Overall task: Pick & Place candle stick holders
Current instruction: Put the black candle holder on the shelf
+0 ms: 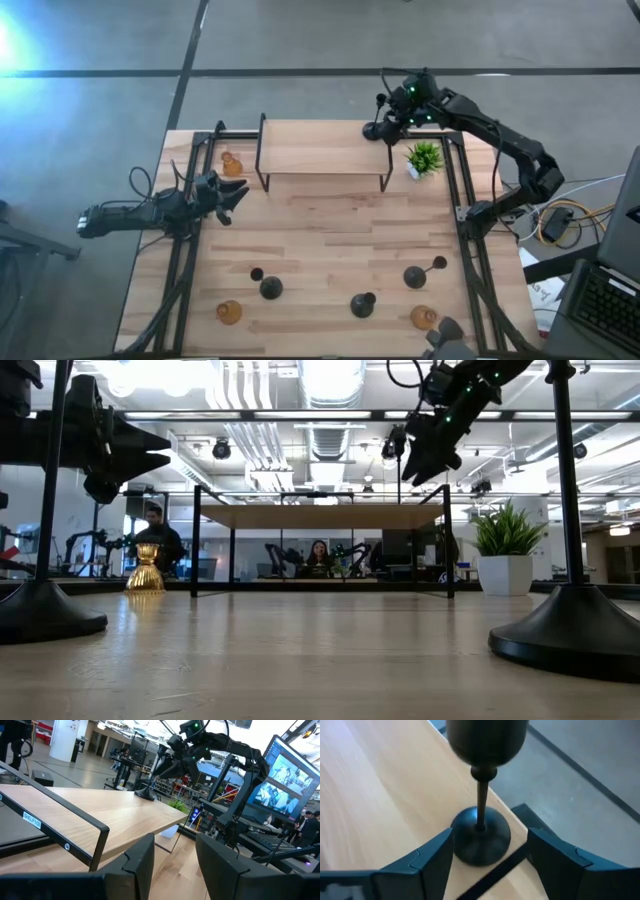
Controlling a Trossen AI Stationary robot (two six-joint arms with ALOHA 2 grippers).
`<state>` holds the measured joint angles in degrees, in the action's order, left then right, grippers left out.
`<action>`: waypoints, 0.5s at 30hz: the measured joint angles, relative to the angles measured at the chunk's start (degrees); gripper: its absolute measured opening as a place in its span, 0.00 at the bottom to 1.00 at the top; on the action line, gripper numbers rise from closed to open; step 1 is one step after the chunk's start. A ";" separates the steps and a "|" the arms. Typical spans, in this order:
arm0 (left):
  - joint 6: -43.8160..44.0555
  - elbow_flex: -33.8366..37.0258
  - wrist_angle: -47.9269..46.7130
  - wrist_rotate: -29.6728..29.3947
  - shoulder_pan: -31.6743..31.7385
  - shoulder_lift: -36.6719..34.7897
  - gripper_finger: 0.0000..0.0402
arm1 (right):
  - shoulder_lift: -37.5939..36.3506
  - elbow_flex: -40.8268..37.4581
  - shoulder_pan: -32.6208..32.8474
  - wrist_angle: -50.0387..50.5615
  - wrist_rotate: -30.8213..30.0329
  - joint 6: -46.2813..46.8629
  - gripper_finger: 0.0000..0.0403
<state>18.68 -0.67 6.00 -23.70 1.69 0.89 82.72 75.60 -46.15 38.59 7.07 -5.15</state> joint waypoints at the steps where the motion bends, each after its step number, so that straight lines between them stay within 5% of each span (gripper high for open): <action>1: 0.00 0.00 0.00 -0.02 -0.01 0.00 0.37 | -0.16 0.52 0.00 1.55 -0.11 -0.02 0.63; 15: 0.42 0.00 0.08 -0.85 -0.01 0.01 0.37 | -14.96 3.77 2.17 18.26 0.46 2.77 0.54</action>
<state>19.10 -0.67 6.08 -24.56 1.68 0.90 67.75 79.37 -43.98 56.85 7.53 -2.37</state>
